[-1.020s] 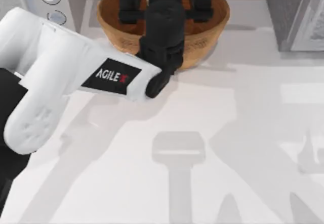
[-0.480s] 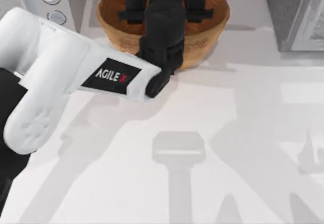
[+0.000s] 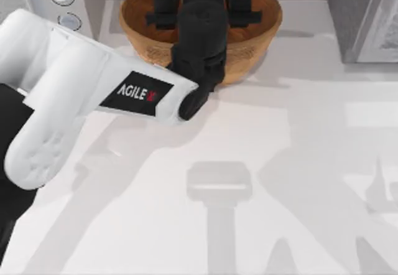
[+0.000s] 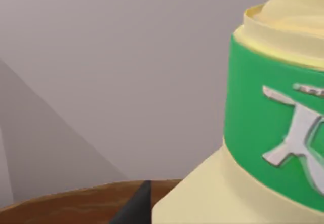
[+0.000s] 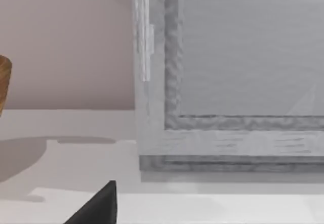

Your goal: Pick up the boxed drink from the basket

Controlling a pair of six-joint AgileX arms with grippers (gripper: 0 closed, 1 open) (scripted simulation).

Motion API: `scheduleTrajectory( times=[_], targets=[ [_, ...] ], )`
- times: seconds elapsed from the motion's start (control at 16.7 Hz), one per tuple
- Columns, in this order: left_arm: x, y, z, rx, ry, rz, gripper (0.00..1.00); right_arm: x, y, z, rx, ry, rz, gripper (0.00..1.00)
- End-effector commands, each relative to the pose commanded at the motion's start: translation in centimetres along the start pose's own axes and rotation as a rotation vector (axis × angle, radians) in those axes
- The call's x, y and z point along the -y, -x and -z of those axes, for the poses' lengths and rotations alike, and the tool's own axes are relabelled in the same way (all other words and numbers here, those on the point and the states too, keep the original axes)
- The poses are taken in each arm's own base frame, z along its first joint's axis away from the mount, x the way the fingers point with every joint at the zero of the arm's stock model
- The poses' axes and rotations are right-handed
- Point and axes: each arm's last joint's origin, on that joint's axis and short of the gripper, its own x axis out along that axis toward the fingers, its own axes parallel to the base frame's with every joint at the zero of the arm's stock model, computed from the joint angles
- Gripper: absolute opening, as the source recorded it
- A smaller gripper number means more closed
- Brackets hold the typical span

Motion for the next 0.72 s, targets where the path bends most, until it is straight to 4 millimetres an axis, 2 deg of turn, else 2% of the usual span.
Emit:
scheduleTrajectory(
  times=[0.24,0.3,0.42,0.54,0.72],
  targets=[
    [0.0,0.0,0.0,0.0,0.0,0.0,0.0,0.0,0.0,0.0,0.0,0.0,0.0,1.0],
    [0.4,0.3,-0.9,0.013,0.01,0.009,0.0,0.0,0.0,0.0,0.0,0.0,0.0,1.0],
    [0.4,0.2,-1.3,0.013,0.01,0.009,0.0,0.0,0.0,0.0,0.0,0.0,0.0,1.0],
    [0.6,0.0,-2.9,0.013,0.01,0.009,0.0,0.0,0.0,0.0,0.0,0.0,0.0,1.0],
    [0.8,-0.3,-6.5,0.013,0.01,0.009,0.0,0.0,0.0,0.0,0.0,0.0,0.0,1.0]
  ],
)
